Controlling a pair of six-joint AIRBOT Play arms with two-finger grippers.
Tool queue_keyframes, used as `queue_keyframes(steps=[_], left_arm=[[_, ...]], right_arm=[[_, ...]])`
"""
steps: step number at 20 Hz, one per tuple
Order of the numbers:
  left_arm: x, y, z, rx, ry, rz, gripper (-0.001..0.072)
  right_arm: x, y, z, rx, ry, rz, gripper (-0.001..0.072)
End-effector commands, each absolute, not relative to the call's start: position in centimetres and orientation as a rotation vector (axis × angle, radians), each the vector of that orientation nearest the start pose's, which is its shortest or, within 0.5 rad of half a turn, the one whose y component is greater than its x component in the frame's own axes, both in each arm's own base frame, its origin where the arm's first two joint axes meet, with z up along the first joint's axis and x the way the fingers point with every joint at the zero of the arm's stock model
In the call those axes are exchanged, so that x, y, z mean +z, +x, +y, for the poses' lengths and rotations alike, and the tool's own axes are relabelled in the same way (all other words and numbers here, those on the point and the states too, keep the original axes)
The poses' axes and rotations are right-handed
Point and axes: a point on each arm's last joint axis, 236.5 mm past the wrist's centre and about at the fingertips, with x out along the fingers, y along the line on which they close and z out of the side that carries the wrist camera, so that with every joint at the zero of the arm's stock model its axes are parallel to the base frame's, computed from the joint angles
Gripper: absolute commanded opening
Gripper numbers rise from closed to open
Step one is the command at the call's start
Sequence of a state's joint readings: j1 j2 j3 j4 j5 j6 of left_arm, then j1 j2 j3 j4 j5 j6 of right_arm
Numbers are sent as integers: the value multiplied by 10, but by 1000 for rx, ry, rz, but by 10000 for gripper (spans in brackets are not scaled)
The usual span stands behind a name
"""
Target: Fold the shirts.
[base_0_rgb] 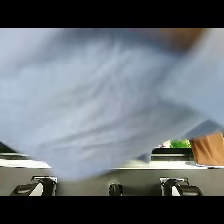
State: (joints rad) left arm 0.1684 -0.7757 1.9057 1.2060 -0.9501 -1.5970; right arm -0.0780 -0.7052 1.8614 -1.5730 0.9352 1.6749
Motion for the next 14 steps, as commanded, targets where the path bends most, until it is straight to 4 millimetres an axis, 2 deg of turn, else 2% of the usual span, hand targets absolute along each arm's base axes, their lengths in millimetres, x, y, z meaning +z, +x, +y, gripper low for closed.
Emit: queue_keyframes(steps=[1, 2, 3, 4, 5, 6, 7, 8, 10, 11, 12, 14], left_arm=[[488, 317, -5, -73, -174, 71, 28], [446, 350, -1, -70, -187, 211, 29], [401, 380, 3, -71, -189, 347, 29], [348, 410, 7, -76, -177, 495, 28], [296, 434, 10, -79, -187, 625, 29], [237, 456, 13, -77, -210, 759, 29], [183, 470, 15, -72, -235, 877, 29], [128, 480, 17, -68, -260, 994, 29], [47, 491, 17, -66, -304, 1160, 29], [17, 496, 16, -66, -323, 1212, 29], [-5, 500, 16, -64, -340, 1239, 29], [-31, 509, 17, -55, -359, 1252, 29]], right_arm=[[491, 295, -32, -120, 173, 35, 49], [451, 332, -34, -128, 181, 180, 49], [399, 366, -36, -141, 185, 355, 50], [344, 393, -37, -148, 187, 538, 51], [280, 415, -32, -139, 197, 747, 51], [226, 430, -20, -102, 226, 921, 51], [175, 445, 3, -14, 256, 1073, 51], [135, 459, 23, 64, 294, 1169, 51], [71, 495, 55, 151, 378, 1242, 49], [47, 518, 56, 140, 404, 1216, 49], [31, 538, 58, 133, 441, 1179, 49], [20, 567, 53, 86, 509, 1094, 49]])
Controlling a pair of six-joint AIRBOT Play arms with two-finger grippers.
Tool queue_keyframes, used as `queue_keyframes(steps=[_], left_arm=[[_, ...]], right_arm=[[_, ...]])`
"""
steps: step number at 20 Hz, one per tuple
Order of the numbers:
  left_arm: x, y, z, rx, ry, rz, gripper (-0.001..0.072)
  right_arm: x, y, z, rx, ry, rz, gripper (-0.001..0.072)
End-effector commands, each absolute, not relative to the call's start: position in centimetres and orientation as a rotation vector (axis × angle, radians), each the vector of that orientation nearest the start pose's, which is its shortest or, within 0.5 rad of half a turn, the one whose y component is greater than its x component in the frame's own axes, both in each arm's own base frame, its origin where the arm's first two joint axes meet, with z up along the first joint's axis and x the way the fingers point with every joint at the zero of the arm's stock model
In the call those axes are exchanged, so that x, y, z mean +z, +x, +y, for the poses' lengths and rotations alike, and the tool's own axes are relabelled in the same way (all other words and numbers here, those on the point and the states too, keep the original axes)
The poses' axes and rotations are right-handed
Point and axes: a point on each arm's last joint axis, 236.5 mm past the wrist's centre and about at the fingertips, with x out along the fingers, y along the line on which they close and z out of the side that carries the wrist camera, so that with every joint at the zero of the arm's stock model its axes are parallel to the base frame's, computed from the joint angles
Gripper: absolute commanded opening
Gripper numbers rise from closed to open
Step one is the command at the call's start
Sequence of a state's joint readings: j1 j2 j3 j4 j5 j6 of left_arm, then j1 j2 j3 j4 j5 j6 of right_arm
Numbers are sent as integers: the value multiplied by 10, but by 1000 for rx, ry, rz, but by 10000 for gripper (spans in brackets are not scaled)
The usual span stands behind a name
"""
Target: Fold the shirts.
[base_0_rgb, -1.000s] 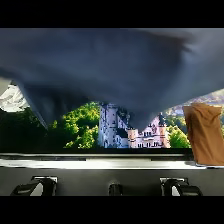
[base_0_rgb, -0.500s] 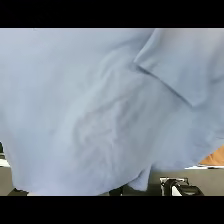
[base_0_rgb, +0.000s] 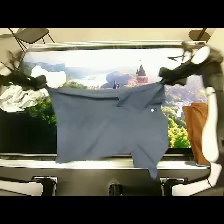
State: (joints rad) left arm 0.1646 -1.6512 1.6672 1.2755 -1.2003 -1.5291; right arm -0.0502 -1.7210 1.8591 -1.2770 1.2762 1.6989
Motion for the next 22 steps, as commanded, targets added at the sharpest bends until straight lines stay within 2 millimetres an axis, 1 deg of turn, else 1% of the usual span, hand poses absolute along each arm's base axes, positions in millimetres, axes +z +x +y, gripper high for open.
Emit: queue_keyframes(steps=[1, 2, 3, 4, 5, 6, 7, 8, 9, 10, 11, 12, 14, 16, 18, 21, 22], left_arm=[[-35, 515, 18, -48, -360, 1235, 29], [-34, 522, 20, -42, -362, 1206, 29], [-29, 528, 22, -38, -360, 1178, 28], [-24, 530, 23, -40, -357, 1168, 28], [-17, 531, 23, -46, -354, 1169, 29], [-11, 529, 19, -66, -350, 1179, 29], [-6, 525, 11, -112, -348, 1197, 29], [-3, 517, -1, -163, -365, 1228, 29], [-2, 504, -14, -217, -391, 1282, 29], [-5, 487, -22, -260, -392, 1350, 29], [-11, 468, -25, -275, -381, 1429, 29], [-18, 456, -28, -272, -393, 1482, 29], [-34, 433, -33, -270, -425, 1581, 29], [-47, 411, -38, -280, -444, 1668, 29], [-55, 395, -41, -288, -454, 1728, 29], [-60, 388, -41, -281, -456, 1753, 28], [-63, 385, -35, -242, -450, 1771, 29]], right_arm=[[23, 580, 50, 73, 520, 1039, 49], [29, 590, 45, 62, 514, 987, 50], [35, 595, 37, 46, 498, 954, 50], [39, 595, 30, 34, 484, 941, 50], [43, 590, 22, 31, 465, 949, 50], [46, 581, 13, 28, 452, 976, 50], [46, 565, 1, 19, 439, 1032, 50], [40, 543, -9, 7, 427, 1120, 50], [30, 513, -16, -5, 412, 1246, 50], [19, 486, -21, -24, 390, 1367, 50], [7, 460, -26, -49, 362, 1477, 50], [-3, 444, -25, -56, 352, 1548, 49], [-24, 428, -16, -47, 358, 1622, 49], [-41, 421, -15, -55, 366, 1645, 49], [-47, 422, -19, -68, 360, 1638, 49], [-49, 429, -22, -87, 359, 1609, 49], [-51, 431, -23, -96, 367, 1604, 50]])
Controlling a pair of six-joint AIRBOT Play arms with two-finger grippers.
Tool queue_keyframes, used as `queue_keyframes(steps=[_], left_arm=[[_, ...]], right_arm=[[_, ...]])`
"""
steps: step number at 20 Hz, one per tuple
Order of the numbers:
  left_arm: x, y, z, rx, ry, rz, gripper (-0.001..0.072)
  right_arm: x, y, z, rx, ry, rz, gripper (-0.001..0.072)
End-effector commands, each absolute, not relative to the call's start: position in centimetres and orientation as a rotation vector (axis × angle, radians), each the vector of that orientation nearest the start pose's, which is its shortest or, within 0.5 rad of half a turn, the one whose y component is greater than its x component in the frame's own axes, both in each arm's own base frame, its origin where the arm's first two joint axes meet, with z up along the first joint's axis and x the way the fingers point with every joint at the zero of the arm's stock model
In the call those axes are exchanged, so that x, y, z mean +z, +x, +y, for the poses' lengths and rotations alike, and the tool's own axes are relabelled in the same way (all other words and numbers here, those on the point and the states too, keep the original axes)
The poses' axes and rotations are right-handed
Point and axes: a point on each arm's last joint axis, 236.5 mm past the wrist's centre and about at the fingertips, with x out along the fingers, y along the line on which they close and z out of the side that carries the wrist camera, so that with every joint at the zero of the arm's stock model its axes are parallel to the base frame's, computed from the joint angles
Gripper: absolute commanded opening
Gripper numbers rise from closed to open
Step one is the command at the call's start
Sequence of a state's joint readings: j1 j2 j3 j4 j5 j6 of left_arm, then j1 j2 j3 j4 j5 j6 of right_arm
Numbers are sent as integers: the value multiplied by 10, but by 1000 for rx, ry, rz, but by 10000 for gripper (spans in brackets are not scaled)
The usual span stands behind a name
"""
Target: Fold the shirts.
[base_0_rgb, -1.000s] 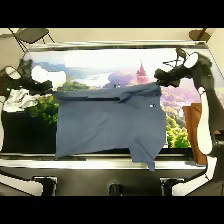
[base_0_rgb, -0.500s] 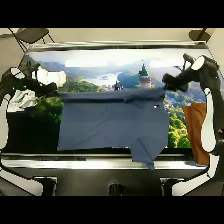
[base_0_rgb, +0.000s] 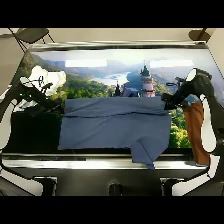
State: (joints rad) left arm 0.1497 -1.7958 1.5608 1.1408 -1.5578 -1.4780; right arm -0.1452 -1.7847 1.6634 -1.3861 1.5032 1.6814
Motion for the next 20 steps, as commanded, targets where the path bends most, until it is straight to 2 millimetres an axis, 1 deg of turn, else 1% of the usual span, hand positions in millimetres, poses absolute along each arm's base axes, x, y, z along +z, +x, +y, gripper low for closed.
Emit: queue_keyframes(steps=[1, 2, 3, 4, 5, 6, 8, 9, 10, 11, 12, 14, 15, 17, 18, 19, 20], left_arm=[[-66, 382, -30, -212, -442, 1785, 29], [-67, 382, -29, -208, -439, 1787, 34], [-67, 383, -29, -208, -439, 1785, 149], [-64, 381, -28, -203, -445, 1791, 443], [-61, 376, -25, -193, -452, 1810, 558], [-56, 370, -21, -191, -456, 1827, 528], [-44, 358, -5, -161, -445, 1849, 515], [-38, 355, 4, -137, -432, 1841, 515], [-33, 349, 10, -123, -421, 1831, 515], [-33, 339, 13, -111, -415, 1827, 515], [-37, 326, 14, -104, -422, 1823, 515], [-62, 287, 5, -88, -458, 1826, 515], [-77, 268, -3, -111, -467, 1825, 515], [-96, 239, -15, -136, -485, 1845, 515], [-102, 229, -20, -148, -498, 1862, 515], [-105, 224, -25, -166, -511, 1868, 514], [-108, 223, -30, -172, -536, 1862, 510]], right_arm=[[-51, 433, -23, -103, 373, 1595, 50], [-50, 436, -24, -108, 377, 1581, 52], [-49, 437, -25, -120, 387, 1574, 101], [-47, 438, -24, -117, 388, 1566, 322], [-42, 432, -23, -95, 365, 1585, 501], [-36, 421, -29, -84, 308, 1614, 507], [-24, 393, -53, -144, 210, 1701, 496], [-20, 387, -57, -147, 265, 1711, 478], [-16, 381, -59, -136, 327, 1726, 445], [-14, 372, -65, -140, 374, 1748, 440], [-12, 362, -74, -156, 411, 1765, 436], [-13, 346, -78, -166, 455, 1754, 428], [-17, 339, -77, -168, 445, 1737, 427], [-24, 327, -66, -145, 458, 1707, 426], [-27, 321, -64, -138, 455, 1702, 426], [-29, 314, -61, -131, 450, 1705, 426], [-31, 308, -60, -122, 442, 1713, 425]])
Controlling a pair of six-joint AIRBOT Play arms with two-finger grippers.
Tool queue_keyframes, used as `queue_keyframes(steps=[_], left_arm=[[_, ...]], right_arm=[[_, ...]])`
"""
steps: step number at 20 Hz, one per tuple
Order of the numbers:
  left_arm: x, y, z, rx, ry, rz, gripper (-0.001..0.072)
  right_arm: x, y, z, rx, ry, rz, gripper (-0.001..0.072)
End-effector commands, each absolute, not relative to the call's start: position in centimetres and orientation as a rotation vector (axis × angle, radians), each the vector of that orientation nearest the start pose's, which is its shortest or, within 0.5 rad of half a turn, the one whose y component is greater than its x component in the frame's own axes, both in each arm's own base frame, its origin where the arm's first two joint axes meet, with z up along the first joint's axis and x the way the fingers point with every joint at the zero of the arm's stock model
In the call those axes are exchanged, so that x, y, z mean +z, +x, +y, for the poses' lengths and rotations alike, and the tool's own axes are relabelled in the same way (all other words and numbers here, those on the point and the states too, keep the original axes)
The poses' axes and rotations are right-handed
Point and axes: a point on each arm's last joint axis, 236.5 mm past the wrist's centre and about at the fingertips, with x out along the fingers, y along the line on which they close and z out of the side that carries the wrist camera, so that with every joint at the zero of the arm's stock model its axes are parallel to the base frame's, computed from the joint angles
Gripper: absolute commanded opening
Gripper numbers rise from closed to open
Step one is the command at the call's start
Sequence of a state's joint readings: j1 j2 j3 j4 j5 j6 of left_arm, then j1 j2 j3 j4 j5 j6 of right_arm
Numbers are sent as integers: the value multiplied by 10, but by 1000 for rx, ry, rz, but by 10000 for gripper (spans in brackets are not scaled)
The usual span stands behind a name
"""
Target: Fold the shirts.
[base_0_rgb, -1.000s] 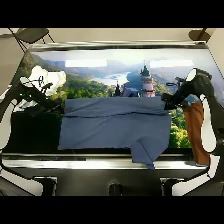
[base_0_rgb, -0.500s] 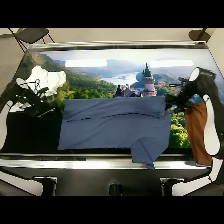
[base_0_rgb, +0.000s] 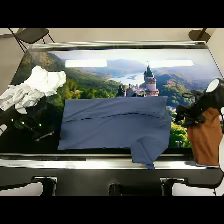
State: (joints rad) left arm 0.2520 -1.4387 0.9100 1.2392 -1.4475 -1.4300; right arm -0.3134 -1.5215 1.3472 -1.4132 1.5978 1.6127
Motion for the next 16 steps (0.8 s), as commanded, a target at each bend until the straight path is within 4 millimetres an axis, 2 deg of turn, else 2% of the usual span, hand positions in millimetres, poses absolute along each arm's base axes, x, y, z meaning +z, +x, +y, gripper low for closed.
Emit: queue_keyframes(steps=[1, 4, 7, 8, 9, 11, 13, 14, 15, 16], left_arm=[[-110, 223, -35, -175, -560, 1854, 486], [-113, 221, -43, -180, -606, 1846, 485], [-119, 211, -48, -177, -627, 1866, 424], [-121, 210, -48, -173, -628, 1866, 304], [-122, 211, -48, -169, -628, 1860, 118], [-122, 212, -47, -168, -625, 1855, 29], [-123, 215, -47, -164, -624, 1845, 28], [-124, 215, -46, -166, -620, 1842, 29], [-123, 215, -46, -172, -615, 1840, 29], [-124, 215, -46, -172, -615, 1841, 29]], right_arm=[[-31, 303, -58, -115, 439, 1719, 426], [-33, 291, -54, -115, 441, 1727, 426], [-40, 275, -49, -115, 447, 1749, 425], [-44, 268, -46, -109, 445, 1756, 425], [-47, 259, -43, -110, 448, 1763, 425], [-54, 241, -33, -87, 454, 1766, 425], [-66, 220, -17, -48, 483, 1781, 439], [-72, 213, -3, -9, 533, 1790, 439], [-77, 210, 14, 56, 585, 1783, 442], [-83, 210, 22, 77, 613, 1767, 444]])
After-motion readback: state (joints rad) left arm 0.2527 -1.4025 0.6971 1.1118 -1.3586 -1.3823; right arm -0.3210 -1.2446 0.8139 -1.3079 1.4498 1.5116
